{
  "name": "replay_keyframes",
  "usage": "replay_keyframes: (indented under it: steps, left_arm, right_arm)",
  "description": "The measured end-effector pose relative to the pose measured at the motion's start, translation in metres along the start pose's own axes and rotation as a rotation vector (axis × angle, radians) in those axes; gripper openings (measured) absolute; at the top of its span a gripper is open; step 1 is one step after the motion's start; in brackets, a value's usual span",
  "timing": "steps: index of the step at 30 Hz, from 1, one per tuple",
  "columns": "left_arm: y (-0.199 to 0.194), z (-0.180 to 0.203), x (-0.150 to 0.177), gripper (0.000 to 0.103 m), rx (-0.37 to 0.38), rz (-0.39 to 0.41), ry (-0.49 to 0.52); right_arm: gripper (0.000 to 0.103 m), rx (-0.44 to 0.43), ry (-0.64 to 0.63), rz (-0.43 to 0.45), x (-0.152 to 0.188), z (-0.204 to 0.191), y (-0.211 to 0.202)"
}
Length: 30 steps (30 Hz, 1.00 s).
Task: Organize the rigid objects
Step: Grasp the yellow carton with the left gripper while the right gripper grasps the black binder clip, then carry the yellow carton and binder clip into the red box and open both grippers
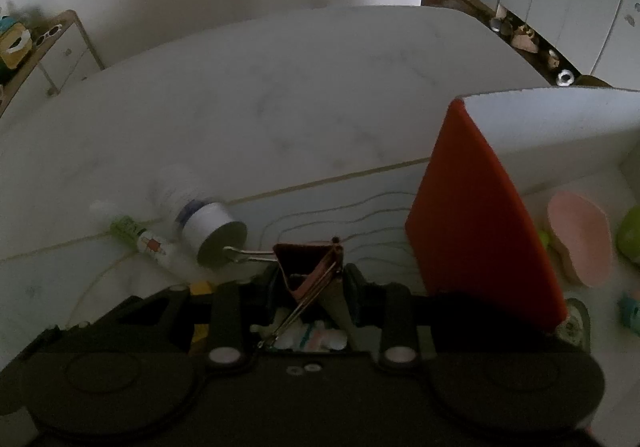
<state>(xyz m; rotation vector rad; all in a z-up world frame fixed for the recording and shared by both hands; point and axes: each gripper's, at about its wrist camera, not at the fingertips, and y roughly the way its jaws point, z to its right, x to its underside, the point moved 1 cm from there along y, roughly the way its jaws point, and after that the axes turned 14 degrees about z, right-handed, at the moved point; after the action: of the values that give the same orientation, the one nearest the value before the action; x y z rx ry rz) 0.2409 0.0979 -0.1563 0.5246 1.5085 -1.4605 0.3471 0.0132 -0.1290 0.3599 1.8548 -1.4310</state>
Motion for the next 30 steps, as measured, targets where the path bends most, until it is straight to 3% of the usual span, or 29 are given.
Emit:
replay_keyframes:
  steps: [16, 30]
  left_arm:
    - [-0.024, -0.009, -0.012, 0.074, -0.007, 0.011, 0.003]
    - [-0.07, 0.009, -0.047, 0.074, 0.055, 0.038, 0.023]
  right_arm:
    - [0.03, -0.056, 0.014, 0.066, -0.006, 0.006, -0.04]
    - [0.03, -0.115, 0.023, 0.116, -0.026, 0.013, -0.107]
